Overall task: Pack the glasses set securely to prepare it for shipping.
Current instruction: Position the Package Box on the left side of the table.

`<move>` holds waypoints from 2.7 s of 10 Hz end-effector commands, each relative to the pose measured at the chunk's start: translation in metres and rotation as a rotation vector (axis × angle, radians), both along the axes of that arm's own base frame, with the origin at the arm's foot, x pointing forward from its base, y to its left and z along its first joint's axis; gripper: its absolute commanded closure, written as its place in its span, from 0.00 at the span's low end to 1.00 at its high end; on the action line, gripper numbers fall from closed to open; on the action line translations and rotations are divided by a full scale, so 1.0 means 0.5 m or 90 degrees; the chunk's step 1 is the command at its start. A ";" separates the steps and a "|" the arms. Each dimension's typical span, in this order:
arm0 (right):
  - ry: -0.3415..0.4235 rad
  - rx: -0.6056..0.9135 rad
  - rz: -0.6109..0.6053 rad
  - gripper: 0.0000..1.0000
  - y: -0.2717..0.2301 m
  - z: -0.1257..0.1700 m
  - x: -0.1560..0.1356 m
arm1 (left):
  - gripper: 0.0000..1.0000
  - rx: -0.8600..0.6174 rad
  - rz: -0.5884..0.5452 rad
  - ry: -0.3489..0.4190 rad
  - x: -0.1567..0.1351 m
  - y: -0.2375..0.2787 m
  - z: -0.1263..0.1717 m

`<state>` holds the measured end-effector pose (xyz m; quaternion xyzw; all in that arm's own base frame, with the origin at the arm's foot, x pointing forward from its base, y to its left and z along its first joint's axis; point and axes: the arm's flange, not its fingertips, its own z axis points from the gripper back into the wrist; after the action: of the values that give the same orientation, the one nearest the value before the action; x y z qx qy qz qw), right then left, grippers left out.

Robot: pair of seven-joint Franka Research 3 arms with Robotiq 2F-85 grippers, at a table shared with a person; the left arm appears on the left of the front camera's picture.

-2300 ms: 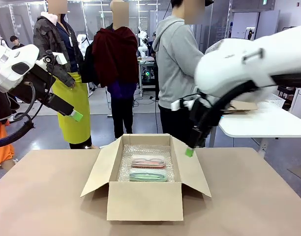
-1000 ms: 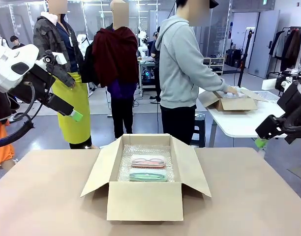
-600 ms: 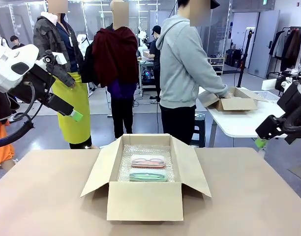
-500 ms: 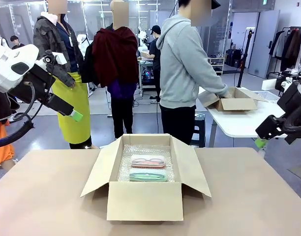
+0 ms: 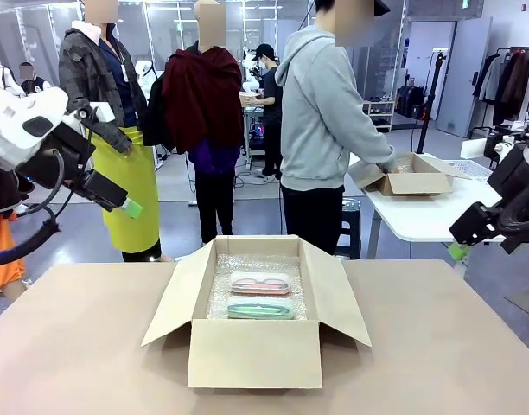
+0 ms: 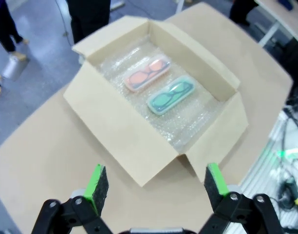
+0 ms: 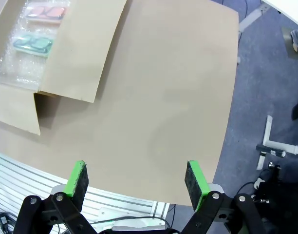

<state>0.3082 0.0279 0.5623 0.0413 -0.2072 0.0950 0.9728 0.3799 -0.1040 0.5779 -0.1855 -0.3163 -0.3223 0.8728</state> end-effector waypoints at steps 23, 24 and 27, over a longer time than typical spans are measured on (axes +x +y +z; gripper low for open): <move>0.003 -0.004 -0.001 0.00 -0.002 0.000 -0.001 | 0.00 -0.508 0.139 0.488 0.307 0.111 -0.650; 0.003 -0.004 -0.001 0.00 -0.002 0.000 -0.001 | 0.00 -0.525 0.138 0.493 0.309 0.107 -0.656; 0.003 -0.004 -0.001 0.00 -0.002 0.000 -0.001 | 0.23 -0.575 0.124 0.507 0.312 0.106 -0.661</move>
<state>0.3089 0.0274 0.5617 0.0430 -0.2059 0.0951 0.9730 0.5322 -0.0544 0.2487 -0.5877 -0.0770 0.0197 0.8052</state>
